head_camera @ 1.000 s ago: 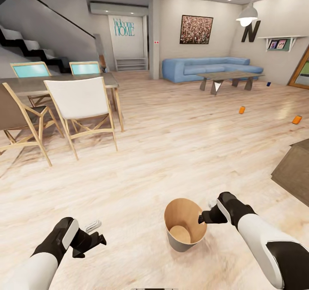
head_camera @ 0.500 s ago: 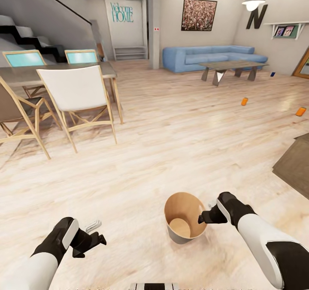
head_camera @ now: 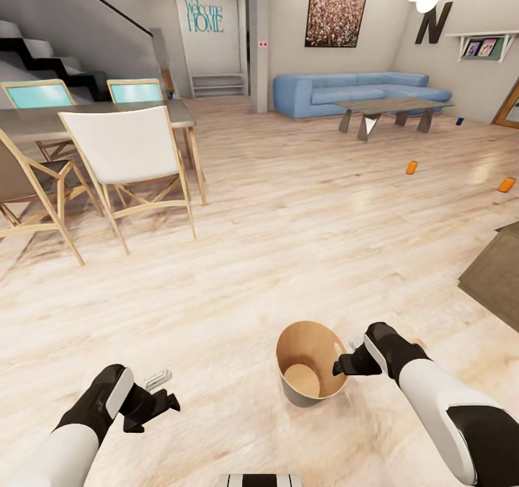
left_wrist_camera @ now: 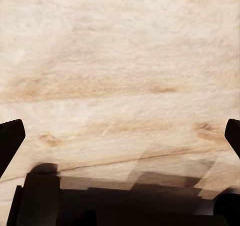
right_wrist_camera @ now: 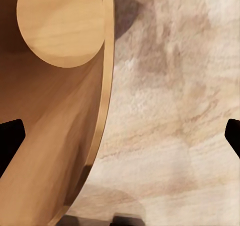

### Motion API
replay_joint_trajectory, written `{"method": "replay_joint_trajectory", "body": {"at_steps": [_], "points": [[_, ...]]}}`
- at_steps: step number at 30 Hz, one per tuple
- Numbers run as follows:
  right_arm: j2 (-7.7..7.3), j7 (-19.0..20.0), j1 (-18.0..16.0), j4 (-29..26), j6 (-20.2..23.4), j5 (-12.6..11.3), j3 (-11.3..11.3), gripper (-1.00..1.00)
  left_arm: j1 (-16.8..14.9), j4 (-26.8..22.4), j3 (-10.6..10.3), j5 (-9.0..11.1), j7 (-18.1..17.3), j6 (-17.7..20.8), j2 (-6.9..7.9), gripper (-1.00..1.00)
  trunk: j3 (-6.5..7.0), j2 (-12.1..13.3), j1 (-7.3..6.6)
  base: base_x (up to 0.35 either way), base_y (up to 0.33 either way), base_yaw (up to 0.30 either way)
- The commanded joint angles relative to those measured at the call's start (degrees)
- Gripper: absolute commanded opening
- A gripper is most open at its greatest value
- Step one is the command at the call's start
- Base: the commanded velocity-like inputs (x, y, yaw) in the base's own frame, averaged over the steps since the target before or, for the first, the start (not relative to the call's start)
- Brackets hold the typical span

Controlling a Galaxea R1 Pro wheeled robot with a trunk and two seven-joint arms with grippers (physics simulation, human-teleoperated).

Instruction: Put the three can of soda from the living room inside the tash can in the kitchen.

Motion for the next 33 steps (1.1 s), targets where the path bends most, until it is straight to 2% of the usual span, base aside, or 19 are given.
{"method": "replay_joint_trajectory", "body": {"at_steps": [1, 6, 7, 31, 33], "points": [[0.02, 0.0, 0.0, 0.0, 0.0, 0.0, 0.0, 1.00, 0.0, 0.0, 0.0, 0.0, 0.0, 0.0, -0.03, 1.00, 0.00, 0.0, 0.00, 0.000, 0.000, 0.000], [-0.01, 0.0, 0.0, 0.0, 0.0, 0.0, 0.0, 1.00, 0.0, 0.0, 0.0, 0.0, 0.0, 0.0, -0.05, 1.00, 0.00, 0.0, 0.00, 0.000, 0.000, 0.000], [-0.01, 0.0, 0.0, 0.0, 0.0, 0.0, 0.0, -1.00, 0.0, 0.0, 0.0, 0.0, 0.1, 0.0, -0.06, 1.00, 0.00, 0.0, 0.00, 0.000, 0.000, 0.000], [0.04, -0.1, 0.0, 0.0, 0.0, 0.0, 0.0, -1.00, 0.0, 0.1, 0.0, 0.0, 0.2, 0.0, -0.07, 1.00, 0.00, 0.0, 0.00, 0.000, 0.000, 0.000], [0.01, -0.1, 0.0, 0.0, 0.0, 0.0, 0.0, -1.00, 0.0, 0.1, 0.0, 0.0, 0.2, 0.0, -0.07, 1.00, 0.44, 0.0, -0.05, 0.000, 0.000, 0.000]]}}
